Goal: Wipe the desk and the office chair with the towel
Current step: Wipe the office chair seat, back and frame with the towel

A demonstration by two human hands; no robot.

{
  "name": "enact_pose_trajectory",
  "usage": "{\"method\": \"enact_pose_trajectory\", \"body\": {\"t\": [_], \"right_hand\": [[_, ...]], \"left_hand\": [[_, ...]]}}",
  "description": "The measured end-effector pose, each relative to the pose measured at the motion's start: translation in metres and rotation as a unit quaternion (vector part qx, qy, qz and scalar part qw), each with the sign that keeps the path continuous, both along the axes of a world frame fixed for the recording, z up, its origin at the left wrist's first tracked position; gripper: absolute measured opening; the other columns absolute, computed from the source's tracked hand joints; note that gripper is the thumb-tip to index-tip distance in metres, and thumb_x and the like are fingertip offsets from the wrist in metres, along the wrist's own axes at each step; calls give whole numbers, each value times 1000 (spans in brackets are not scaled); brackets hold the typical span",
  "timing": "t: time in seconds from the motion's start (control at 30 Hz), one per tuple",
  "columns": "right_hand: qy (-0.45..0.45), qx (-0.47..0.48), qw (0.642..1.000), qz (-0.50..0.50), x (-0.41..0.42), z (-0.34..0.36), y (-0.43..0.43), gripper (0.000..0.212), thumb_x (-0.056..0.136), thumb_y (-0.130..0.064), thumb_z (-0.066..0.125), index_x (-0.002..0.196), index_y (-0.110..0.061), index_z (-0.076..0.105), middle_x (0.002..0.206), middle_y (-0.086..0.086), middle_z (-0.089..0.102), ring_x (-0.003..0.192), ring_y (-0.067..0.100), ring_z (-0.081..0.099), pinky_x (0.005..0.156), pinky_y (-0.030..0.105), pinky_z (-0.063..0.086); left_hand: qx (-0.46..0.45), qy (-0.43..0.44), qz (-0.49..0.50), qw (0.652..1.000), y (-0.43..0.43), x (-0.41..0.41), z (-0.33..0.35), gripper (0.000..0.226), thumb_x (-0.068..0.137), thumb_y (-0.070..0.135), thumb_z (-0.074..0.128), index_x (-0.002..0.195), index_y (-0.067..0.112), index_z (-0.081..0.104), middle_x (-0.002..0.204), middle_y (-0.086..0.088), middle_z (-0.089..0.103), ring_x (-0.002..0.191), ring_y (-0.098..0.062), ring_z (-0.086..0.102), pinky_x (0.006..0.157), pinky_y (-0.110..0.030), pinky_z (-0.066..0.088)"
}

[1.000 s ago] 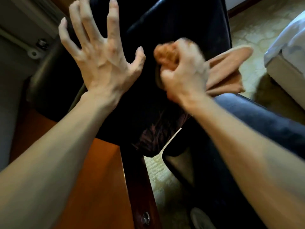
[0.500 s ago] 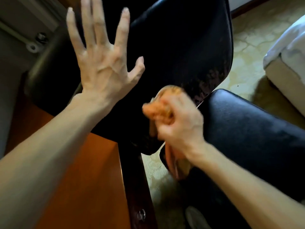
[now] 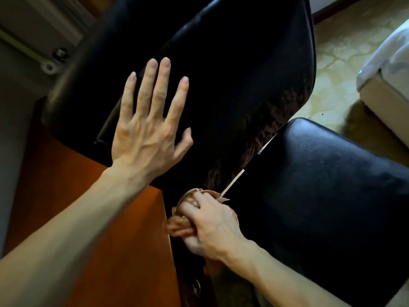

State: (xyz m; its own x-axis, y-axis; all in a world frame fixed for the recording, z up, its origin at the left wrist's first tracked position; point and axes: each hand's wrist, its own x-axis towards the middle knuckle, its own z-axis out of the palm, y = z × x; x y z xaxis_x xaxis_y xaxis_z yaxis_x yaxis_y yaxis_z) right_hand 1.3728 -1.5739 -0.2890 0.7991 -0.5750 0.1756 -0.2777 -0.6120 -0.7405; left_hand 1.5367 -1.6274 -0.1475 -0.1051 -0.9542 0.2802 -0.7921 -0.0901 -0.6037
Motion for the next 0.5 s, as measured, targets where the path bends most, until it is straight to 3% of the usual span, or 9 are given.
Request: {"method": "enact_pose_trajectory", "body": {"t": [0.13,0.2,0.3,0.4,0.43,0.5], "right_hand": [[-116,91,971,-187,-10,13,-27,35,73,-42,67,106,-30,64,102,-4,57,90,23,61,69,42,57],[-186,64,936,-291,-9,25,-62,29,80,-39,71,105,-27,65,103,-2,60,90,22,62,70,40,55],[-184,78,893,-403,2,40,-122,30,81,-39,65,108,-26,63,107,-2,60,97,22,63,83,48,54],[-82,136,901,-403,23,41,-116,39,75,-36,56,112,-27,62,114,-1,60,110,24,61,108,47,34],[-67,139,920,-361,28,35,-95,41,73,-36,53,112,-27,62,114,-1,59,110,25,60,108,47,35],[-51,154,959,-230,25,23,-42,45,68,-41,52,112,-29,58,110,-3,54,102,24,58,92,45,49]], "left_hand": [[-10,1,-9,1000,-1,0,-2,80,100,50,41,165,13,11,170,-25,7,158,-40,6,127,-58,10],[-13,-1,-6,1000,-1,0,-3,80,100,50,40,165,13,12,170,-25,8,158,-40,7,127,-58,10],[-16,1,-10,1000,-2,1,-3,79,101,51,39,165,14,12,170,-25,8,158,-40,7,127,-58,11],[-19,6,-8,1000,-2,2,-3,79,100,50,40,165,16,12,170,-23,7,159,-39,7,127,-57,11],[-22,5,-7,1000,-3,2,-3,78,100,49,40,165,16,12,171,-23,7,159,-39,6,127,-57,10],[-24,8,-9,1000,-3,-1,-2,78,100,48,42,165,15,14,170,-23,8,159,-39,7,127,-57,10]]}}
